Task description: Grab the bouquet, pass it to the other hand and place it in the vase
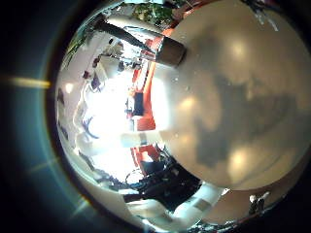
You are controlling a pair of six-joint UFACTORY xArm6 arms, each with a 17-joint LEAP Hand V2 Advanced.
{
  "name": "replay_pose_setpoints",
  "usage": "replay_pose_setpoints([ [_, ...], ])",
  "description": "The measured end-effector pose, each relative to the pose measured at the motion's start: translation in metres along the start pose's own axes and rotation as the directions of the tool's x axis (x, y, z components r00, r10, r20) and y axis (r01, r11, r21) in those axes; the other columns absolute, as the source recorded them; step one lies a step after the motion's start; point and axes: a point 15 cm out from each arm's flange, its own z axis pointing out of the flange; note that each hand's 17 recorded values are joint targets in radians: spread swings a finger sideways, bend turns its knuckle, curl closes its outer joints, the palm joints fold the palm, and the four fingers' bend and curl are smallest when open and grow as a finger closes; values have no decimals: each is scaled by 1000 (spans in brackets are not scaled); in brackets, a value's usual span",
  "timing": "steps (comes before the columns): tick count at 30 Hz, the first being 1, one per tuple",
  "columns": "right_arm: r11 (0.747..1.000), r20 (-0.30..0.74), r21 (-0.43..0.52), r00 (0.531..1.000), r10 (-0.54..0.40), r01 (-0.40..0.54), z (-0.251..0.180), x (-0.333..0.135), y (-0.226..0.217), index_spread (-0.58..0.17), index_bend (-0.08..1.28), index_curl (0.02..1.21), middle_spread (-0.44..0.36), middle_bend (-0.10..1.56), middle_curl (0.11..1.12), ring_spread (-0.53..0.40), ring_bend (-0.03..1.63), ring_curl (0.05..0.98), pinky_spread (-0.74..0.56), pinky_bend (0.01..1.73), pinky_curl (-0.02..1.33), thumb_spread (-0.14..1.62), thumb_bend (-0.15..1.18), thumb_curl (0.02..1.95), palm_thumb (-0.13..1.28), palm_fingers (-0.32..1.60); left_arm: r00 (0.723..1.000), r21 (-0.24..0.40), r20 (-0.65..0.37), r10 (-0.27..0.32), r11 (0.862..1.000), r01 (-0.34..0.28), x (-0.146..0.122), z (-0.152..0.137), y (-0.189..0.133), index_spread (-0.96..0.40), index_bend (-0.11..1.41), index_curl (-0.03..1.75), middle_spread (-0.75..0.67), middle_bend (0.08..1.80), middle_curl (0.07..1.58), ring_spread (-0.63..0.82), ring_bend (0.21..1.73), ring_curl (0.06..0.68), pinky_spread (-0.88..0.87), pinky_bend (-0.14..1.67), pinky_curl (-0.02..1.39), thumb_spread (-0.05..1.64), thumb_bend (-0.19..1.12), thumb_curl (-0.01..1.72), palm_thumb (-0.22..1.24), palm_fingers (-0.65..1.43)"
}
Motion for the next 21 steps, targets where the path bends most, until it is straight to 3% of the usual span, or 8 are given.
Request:
replay_pose_setpoints([
  [7,999,-56,-50,998,8,-11,-2,10,14,-365,190,400,-47,230,360,22,564,176,488,438,183,1008,-22,534,787,478,993,-7,106,52,999,-51,22,-9,40,132,166,326,548,191,256,641,489,167,590,185,319,855,-16,356,123,-3],
  [10,998,-54,-57,998,19,-22,-1,10,15,-361,189,400,-48,226,361,21,562,174,489,436,179,1007,-22,536,787,481,975,-19,208,73,997,-71,19,-14,36,118,175,325,498,196,267,615,510,177,581,189,313,877,-26,355,150,37],
  [15,998,-58,-55,998,6,-9,-1,10,15,-359,190,400,-49,232,367,24,544,168,489,435,173,1007,-22,537,787,484,976,-186,200,86,981,-48,21,39,36,119,177,330,464,189,278,589,505,186,574,193,310,898,-29,350,166,28],
  [17,998,-57,-55,998,6,-9,-1,10,16,-360,191,401,-49,230,367,25,541,168,489,434,170,1006,-22,538,787,486,971,-181,225,85,983,-45,18,50,24,121,181,333,459,187,279,585,505,186,573,192,308,902,-31,348,168,30],
  [21,997,-55,-71,998,-4,1,-2,21,30,-361,191,402,-57,233,371,21,540,166,489,427,163,1006,-22,539,787,498,962,-181,231,144,978,-102,45,58,24,122,182,337,454,186,281,577,503,189,572,193,305,905,-32,346,170,31],
])
